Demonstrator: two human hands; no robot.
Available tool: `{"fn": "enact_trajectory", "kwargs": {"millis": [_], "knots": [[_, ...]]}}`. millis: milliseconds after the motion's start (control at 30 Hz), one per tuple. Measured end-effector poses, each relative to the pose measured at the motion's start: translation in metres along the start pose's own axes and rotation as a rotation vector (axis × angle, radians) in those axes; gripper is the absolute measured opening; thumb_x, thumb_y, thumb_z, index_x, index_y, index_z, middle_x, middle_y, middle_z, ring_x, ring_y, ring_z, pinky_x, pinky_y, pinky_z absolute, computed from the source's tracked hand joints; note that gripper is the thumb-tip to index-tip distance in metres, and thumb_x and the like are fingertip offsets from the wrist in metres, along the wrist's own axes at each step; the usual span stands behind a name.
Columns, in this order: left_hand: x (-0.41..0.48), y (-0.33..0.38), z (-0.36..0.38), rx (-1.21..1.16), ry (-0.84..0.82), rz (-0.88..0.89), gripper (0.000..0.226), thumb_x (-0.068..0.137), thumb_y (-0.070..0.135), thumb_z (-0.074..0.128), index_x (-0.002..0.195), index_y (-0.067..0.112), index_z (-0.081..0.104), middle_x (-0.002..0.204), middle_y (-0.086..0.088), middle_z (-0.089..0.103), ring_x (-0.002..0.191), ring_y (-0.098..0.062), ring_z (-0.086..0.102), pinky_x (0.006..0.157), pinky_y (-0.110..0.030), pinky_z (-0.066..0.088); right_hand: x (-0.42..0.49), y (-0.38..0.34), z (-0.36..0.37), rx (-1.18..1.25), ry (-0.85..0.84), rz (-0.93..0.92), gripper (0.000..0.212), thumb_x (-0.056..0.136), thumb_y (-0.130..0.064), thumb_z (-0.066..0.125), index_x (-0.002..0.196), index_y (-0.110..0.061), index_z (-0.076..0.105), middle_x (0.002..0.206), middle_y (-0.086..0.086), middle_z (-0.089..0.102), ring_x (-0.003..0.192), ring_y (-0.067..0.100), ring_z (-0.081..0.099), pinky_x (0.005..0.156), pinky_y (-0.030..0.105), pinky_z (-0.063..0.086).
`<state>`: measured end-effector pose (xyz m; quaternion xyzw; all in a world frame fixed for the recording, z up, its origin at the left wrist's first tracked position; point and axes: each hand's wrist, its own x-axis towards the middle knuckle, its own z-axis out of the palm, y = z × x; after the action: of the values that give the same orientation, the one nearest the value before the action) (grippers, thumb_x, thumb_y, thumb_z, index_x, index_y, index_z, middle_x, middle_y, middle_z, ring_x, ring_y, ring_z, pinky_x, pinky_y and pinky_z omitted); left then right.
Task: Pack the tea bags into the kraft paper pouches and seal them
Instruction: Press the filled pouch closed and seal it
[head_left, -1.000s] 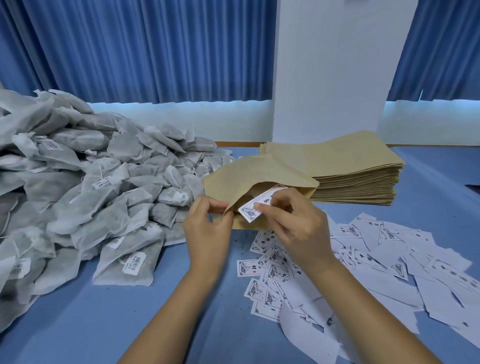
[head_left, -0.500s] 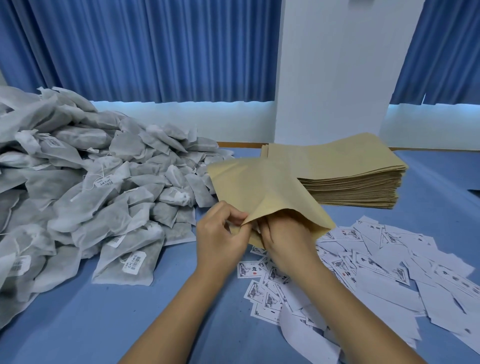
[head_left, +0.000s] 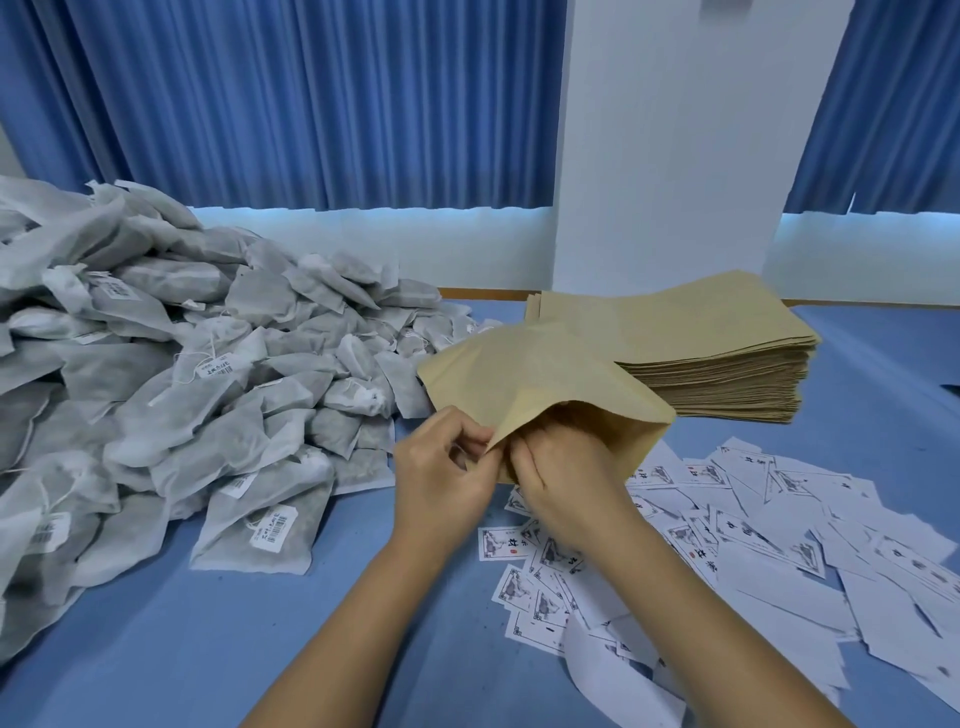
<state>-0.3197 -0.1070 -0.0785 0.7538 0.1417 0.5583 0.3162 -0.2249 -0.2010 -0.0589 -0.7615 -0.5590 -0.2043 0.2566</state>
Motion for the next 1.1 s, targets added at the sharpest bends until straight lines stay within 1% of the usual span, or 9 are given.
{"fn": "enact_trajectory", "kwargs": {"millis": [167,333,433,567,633,733,867,933,1100], "knots": [[0.003,-0.005,-0.002,0.027,0.054,-0.048,0.015,0.072,-0.003,0.072,0.072,0.011,0.065,0.065,0.007,0.058,0.062,-0.005,0.055,0.053,-0.018,0.043,0.001,0.006,0.001,0.181,0.056,0.006,0.028,0.093,-0.021,0.04,0.099,-0.014,0.066,0.097,0.002,0.067,0.089,0.021,0.059,0.07,0.031,0.041],[0.008,-0.007,-0.005,0.004,0.037,0.01,0.056,0.075,-0.017,0.055,0.115,0.02,0.068,0.088,0.002,0.05,0.079,-0.004,0.048,0.063,-0.021,0.045,-0.01,0.018,-0.016,0.406,0.322,0.402,0.046,0.075,-0.037,0.03,0.053,-0.007,0.058,0.048,0.006,0.06,0.044,0.024,0.051,0.047,0.037,0.046],[0.007,-0.004,-0.003,0.022,-0.023,0.009,0.068,0.076,-0.023,0.049,0.117,0.03,0.064,0.106,0.002,0.053,0.097,-0.005,0.049,0.074,-0.029,0.045,-0.007,0.037,-0.027,0.264,0.183,0.678,0.066,0.084,-0.051,0.026,0.051,-0.003,0.058,0.051,0.011,0.06,0.049,0.027,0.051,0.053,0.034,0.048],[0.006,-0.004,-0.001,0.016,-0.012,0.032,0.068,0.075,-0.024,0.049,0.115,0.029,0.065,0.108,0.0,0.055,0.106,-0.005,0.051,0.084,-0.021,0.044,-0.009,0.053,-0.029,0.307,-0.2,0.95,0.082,0.089,-0.072,0.02,0.084,-0.004,0.066,0.079,0.013,0.071,0.076,0.032,0.068,0.08,0.043,0.055],[0.006,-0.003,-0.001,0.005,-0.004,0.009,0.059,0.076,-0.022,0.051,0.11,0.023,0.069,0.106,0.0,0.057,0.103,0.004,0.051,0.081,-0.011,0.042,-0.007,0.047,-0.027,0.775,-0.213,1.007,0.063,0.093,-0.062,0.038,0.098,-0.004,0.061,0.086,0.014,0.071,0.076,0.033,0.071,0.076,0.045,0.058],[0.005,0.0,-0.001,0.06,-0.02,-0.04,0.032,0.079,-0.004,0.057,0.091,0.018,0.077,0.097,0.004,0.058,0.096,-0.002,0.056,0.071,-0.018,0.046,-0.003,0.036,-0.022,1.32,-0.029,1.026,0.029,0.096,-0.033,0.053,0.105,-0.007,0.059,0.084,0.009,0.073,0.075,0.025,0.072,0.065,0.033,0.06],[0.003,-0.004,-0.001,0.212,-0.095,-0.145,0.024,0.086,0.018,0.062,0.068,0.008,0.075,0.092,0.004,0.059,0.092,-0.015,0.056,0.075,-0.021,0.042,-0.005,0.035,-0.015,1.51,0.128,1.066,0.01,0.095,-0.004,0.051,0.099,0.003,0.056,0.078,0.017,0.071,0.065,0.025,0.071,0.057,0.031,0.059],[0.003,-0.001,0.0,0.229,-0.026,-0.172,0.013,0.085,0.014,0.068,0.075,0.007,0.072,0.105,0.001,0.054,0.102,-0.011,0.05,0.084,-0.007,0.034,-0.007,0.035,-0.014,1.612,0.171,1.111,0.009,0.095,0.0,0.048,0.101,0.003,0.054,0.087,0.022,0.068,0.065,0.027,0.071,0.057,0.033,0.06],[0.01,0.013,0.001,-0.35,0.45,-0.597,0.035,0.082,0.0,0.066,0.104,0.024,0.052,0.124,-0.007,0.05,0.108,-0.008,0.058,0.084,-0.011,0.047,-0.006,0.032,-0.01,1.76,0.258,1.189,0.007,0.094,0.004,0.048,0.092,0.001,0.053,0.075,0.02,0.069,0.059,0.027,0.071,0.05,0.033,0.058]]}}
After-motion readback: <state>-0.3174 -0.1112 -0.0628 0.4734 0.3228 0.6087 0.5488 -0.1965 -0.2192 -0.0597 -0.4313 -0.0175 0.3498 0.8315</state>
